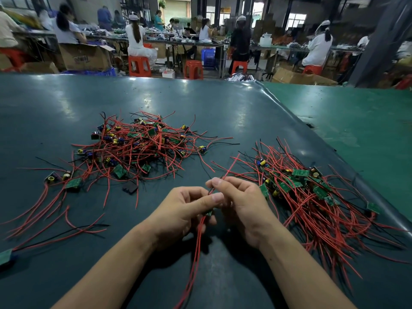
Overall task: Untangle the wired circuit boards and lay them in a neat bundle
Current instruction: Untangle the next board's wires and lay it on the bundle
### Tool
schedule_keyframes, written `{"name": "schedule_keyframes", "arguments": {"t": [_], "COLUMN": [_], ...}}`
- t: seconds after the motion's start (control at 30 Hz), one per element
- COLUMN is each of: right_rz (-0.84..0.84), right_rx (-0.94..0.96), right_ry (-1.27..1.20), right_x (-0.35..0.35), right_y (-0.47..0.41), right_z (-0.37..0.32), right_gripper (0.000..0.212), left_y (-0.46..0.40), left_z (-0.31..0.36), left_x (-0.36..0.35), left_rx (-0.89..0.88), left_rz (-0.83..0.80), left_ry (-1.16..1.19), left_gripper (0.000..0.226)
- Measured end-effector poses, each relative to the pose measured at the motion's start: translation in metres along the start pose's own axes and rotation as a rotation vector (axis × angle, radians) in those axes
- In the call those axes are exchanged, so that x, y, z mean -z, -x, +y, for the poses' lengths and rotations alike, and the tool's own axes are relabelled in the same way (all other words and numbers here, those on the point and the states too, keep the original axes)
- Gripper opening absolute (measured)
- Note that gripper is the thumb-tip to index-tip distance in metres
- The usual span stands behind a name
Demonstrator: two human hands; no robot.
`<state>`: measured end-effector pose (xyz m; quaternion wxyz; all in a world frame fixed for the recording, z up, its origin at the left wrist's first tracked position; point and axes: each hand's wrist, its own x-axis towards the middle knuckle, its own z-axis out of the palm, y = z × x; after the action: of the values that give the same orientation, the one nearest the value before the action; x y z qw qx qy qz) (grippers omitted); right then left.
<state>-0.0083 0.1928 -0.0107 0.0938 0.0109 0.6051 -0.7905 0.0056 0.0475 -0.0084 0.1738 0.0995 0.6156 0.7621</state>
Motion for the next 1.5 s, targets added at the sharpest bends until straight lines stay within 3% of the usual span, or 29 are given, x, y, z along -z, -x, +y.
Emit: {"name": "schedule_keyframes", "arguments": {"t": [0.13,0.4,0.57,0.63,0.73,0.8,0.87,1.03,1.2,1.3,1.37,1.5], "right_rz": [0.029,0.334,0.463,0.445,0.104,-0.129,-0.184,-0.038,0.271,0.451,0.508,0.570], "right_rx": [0.099,0.268,0.310,0.295,0.186,0.130,0.167,0.245,0.514,0.546,0.419,0.223], "right_ry": [0.028,-0.130,-0.304,-0.208,0.067,0.137,0.168,0.186,-0.141,-0.349,-0.513,-0.686], "right_x": [0.003,0.024,0.036,0.035,0.011,-0.007,-0.012,-0.003,0.006,0.010,0.008,0.009], "right_y": [-0.001,-0.013,-0.017,-0.014,-0.002,0.007,0.010,0.009,0.007,0.006,0.007,0.006], "right_z": [-0.003,-0.011,-0.018,-0.020,-0.009,-0.002,0.002,-0.007,-0.025,-0.029,-0.026,-0.019], "right_gripper": [0.021,0.021,0.023,0.024,0.036,0.034,0.022,0.020,0.005,0.008,0.014,0.022], "left_y": [0.000,0.002,0.007,0.005,-0.002,-0.004,-0.005,-0.010,-0.014,-0.014,-0.014,-0.014], "left_z": [0.003,0.004,0.002,0.000,0.002,0.004,0.005,0.001,0.001,0.001,0.000,-0.006], "left_x": [0.001,0.006,0.010,0.011,0.009,0.006,0.003,0.009,0.026,0.038,0.042,0.051], "left_rx": [0.058,0.068,0.031,-0.047,-0.143,-0.221,-0.257,-0.261,-0.457,-0.551,-0.570,-0.461], "left_rz": [-0.010,-0.144,-0.225,-0.088,0.221,0.304,0.317,0.419,0.760,0.934,0.985,1.015], "left_ry": [-0.063,-0.093,-0.042,0.079,0.092,0.071,-0.004,-0.092,-0.019,-0.115,-0.286,-0.927], "left_gripper": [0.022,0.021,0.040,0.042,0.040,0.029,0.037,0.058,0.045,0.043,0.037,0.010]}}
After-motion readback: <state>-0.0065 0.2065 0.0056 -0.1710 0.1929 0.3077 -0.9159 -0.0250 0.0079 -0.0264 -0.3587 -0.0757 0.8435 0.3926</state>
